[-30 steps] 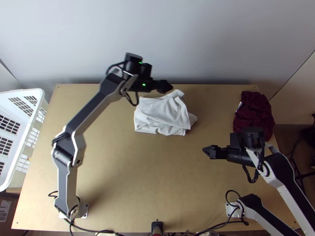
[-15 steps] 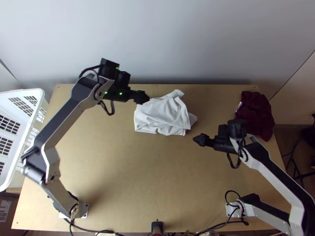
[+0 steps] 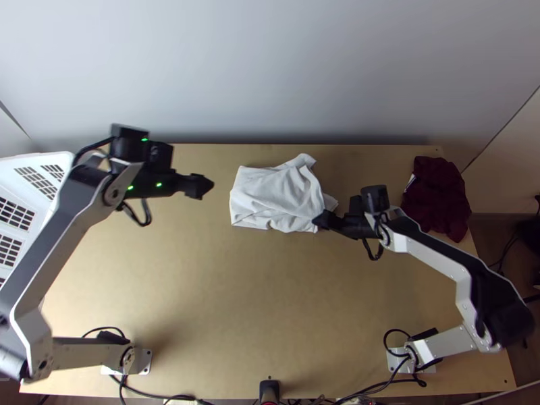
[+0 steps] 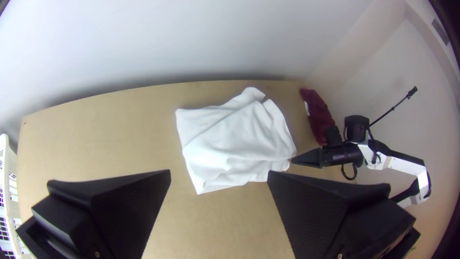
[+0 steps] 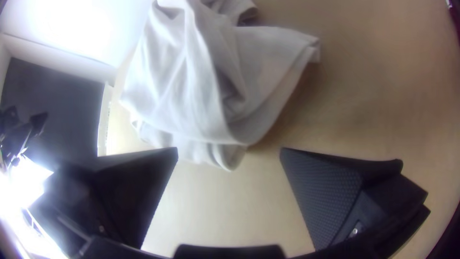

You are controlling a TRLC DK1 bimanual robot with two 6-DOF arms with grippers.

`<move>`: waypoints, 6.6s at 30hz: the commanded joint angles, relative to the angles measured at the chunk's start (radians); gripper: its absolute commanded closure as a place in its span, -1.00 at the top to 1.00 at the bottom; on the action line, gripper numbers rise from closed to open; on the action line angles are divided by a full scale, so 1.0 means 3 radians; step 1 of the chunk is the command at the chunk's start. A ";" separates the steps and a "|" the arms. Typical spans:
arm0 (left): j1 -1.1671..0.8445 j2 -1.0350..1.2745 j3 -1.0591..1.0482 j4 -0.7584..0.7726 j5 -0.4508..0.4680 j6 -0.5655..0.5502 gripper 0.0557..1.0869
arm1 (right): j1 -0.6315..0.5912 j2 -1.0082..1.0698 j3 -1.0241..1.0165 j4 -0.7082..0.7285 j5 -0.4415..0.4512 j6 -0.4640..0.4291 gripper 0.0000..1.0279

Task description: Fold the t-shirt

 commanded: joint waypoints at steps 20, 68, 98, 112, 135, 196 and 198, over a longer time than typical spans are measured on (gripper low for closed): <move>0.0814 -0.1007 -0.0913 0.0002 -0.0023 0.0150 0.91 | 0.0533 0.1973 0.2674 -0.0841 0.0118 -0.0335 -0.62; 0.0977 -0.1518 -0.1936 0.0238 0.0048 0.0170 0.91 | -0.2458 0.0225 0.1615 -0.0836 0.1202 -0.1046 -0.95; 0.1054 -0.2337 -0.2084 -0.0243 0.0043 0.0278 0.91 | -0.2647 -0.0328 0.0173 -0.0729 0.1320 -0.1931 0.93; 0.1054 -0.2863 -0.2105 -0.0381 0.0043 0.0283 0.91 | -0.2606 -0.2439 -0.0394 -0.2079 0.1320 -0.2953 0.93; 0.1606 -0.4034 -0.3306 0.0953 -0.0228 -0.0095 0.90 | -0.1108 -0.3416 -0.1560 0.0156 0.1269 -0.1603 0.92; 0.1131 -0.4745 -0.4861 0.2145 -0.0596 0.0073 0.90 | -0.1021 -0.5379 -0.2613 -0.0325 0.1305 -0.1649 0.92; 0.1131 -0.4745 -0.4861 0.2145 -0.0601 0.0073 0.90 | -0.1021 -0.5374 -0.2613 -0.0325 0.1305 -0.1649 0.92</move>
